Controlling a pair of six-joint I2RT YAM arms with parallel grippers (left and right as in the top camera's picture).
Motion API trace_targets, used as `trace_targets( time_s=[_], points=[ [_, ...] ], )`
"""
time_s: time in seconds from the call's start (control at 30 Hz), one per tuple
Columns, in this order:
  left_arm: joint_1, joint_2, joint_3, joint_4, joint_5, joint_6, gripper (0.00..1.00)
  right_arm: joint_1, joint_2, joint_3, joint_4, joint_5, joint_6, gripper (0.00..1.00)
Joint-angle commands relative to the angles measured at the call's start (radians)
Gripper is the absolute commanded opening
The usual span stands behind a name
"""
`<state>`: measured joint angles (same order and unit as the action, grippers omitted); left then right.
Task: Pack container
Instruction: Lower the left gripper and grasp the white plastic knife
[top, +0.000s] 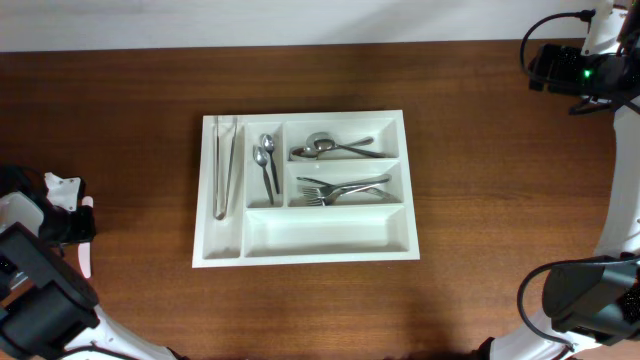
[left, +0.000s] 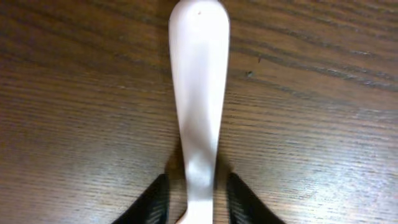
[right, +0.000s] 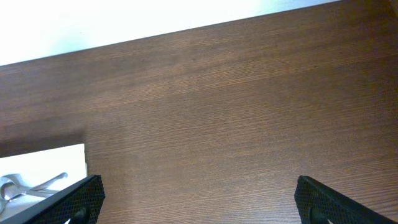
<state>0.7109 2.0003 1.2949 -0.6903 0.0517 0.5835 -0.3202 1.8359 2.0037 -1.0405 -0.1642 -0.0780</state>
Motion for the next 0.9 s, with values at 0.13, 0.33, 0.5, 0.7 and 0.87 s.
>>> trace_targets(
  time_s=[0.13,0.33,0.5,0.7,0.87],
  points=[
    [0.003,0.031,0.000,-0.001,0.017,0.005,0.16,-0.001,0.005,-0.003,0.004,-0.012,0.008,0.99],
    [-0.002,0.028,0.008,-0.029,0.080,0.005,0.02,-0.001,0.005,-0.003,0.004,-0.012,0.008,0.99],
    [-0.038,0.011,0.085,-0.130,0.121,0.005,0.02,-0.001,0.005,-0.003,0.004,-0.012,0.008,0.99],
    [-0.148,-0.056,0.273,-0.326,0.195,0.005,0.02,-0.001,0.005,-0.003,0.004,-0.012,0.008,0.99],
    [-0.309,-0.113,0.370,-0.416,0.222,0.005,0.02,-0.001,0.005,-0.003,0.004,-0.012,0.008,0.99]
  ],
)
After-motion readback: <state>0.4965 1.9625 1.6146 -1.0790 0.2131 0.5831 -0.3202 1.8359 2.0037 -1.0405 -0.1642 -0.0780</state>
